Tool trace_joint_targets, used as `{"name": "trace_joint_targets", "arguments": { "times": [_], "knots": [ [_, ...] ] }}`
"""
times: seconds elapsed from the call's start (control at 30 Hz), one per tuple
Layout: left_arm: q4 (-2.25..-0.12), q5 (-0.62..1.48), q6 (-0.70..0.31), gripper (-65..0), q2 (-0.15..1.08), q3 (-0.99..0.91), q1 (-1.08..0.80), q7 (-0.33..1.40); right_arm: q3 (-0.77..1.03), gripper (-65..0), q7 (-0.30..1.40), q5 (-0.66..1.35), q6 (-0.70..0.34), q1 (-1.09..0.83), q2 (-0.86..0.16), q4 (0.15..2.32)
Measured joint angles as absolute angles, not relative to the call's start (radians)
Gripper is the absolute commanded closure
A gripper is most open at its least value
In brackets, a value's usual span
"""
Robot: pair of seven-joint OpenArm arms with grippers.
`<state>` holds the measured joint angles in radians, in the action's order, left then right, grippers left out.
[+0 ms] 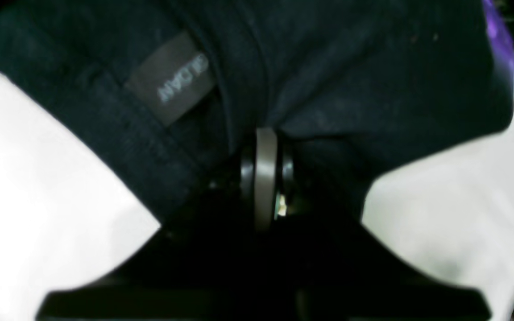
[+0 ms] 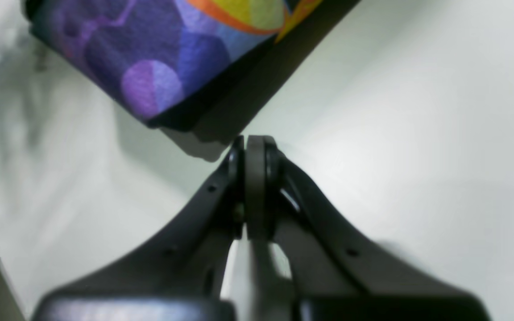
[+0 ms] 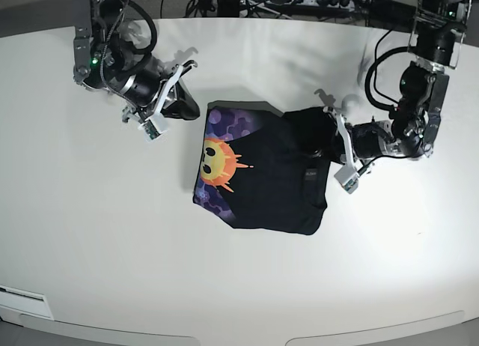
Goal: Fold the T-shirt properly
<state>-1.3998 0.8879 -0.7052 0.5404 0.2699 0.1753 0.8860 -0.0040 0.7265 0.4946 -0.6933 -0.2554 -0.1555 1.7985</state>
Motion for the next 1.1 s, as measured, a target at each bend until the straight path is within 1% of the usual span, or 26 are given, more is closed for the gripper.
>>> {"name": "trace_joint_targets", "arguments": {
  "times": [0.03,0.1,0.23,0.27,0.3,0.33,0.47,0.6,0.73,0.77,0.83,0.93,1.0,1.1],
  "knots": [
    [-1.443,0.928,-0.689,0.0,0.548,0.261,0.175,0.979,-0.011,0.0,0.720,0.465,-0.679,-0.242,-0.148,1.816],
    [-1.531,0.989,-0.688,0.0,0.561,0.245,0.160,1.113,-0.039,0.0,0.713,0.417,-0.598,-0.175,-0.147,1.823],
    [-1.634,1.025,-0.693,0.0,0.590,0.227,0.098,1.140,-0.161,0.0,0.671,0.255,-0.436,0.036,-0.152,1.788],
    [-1.651,1.029,-0.693,0.0,0.600,0.218,0.092,1.141,-0.192,0.0,0.665,0.238,-0.424,0.095,-0.153,1.759],
    [-1.663,1.033,-0.692,0.0,0.608,0.206,0.086,1.141,-0.221,0.0,0.661,0.236,-0.422,0.150,-0.155,1.716],
    [-1.677,1.034,-0.693,0.0,0.615,0.194,0.078,1.141,-0.247,0.0,0.657,0.252,-0.442,0.198,-0.155,1.666],
    [-1.685,1.058,-0.693,0.0,0.619,0.158,0.013,1.140,-0.358,0.0,0.598,0.335,-0.595,0.330,-0.155,1.434],
    [-1.685,1.085,-0.693,0.0,0.616,0.117,-0.051,1.124,-0.483,0.0,0.584,0.314,-0.596,0.456,-0.096,1.241],
    [-1.685,1.094,-0.692,0.0,0.617,0.107,-0.093,1.102,-0.561,0.0,0.478,0.279,-0.597,0.537,-0.067,1.156],
    [-1.685,1.093,-0.693,0.0,0.614,0.109,-0.098,1.097,-0.564,0.0,0.483,0.278,-0.596,0.541,-0.069,1.150],
    [-1.686,1.073,-0.693,0.0,0.609,0.109,-0.101,1.092,-0.564,0.0,0.544,0.280,-0.596,0.532,-0.081,1.150],
    [-1.679,0.925,-0.702,0.0,0.601,0.109,-0.100,0.949,-0.553,0.0,0.608,0.320,-0.577,0.489,-0.100,1.151],
    [-1.665,0.824,-0.712,0.0,0.601,0.109,-0.100,0.849,-0.540,0.0,0.592,0.338,-0.572,0.424,-0.118,1.185],
    [-1.637,0.710,-0.717,0.0,0.601,0.109,-0.092,0.749,-0.496,0.0,0.576,0.352,-0.545,0.302,-0.170,1.290]
  ]
}}
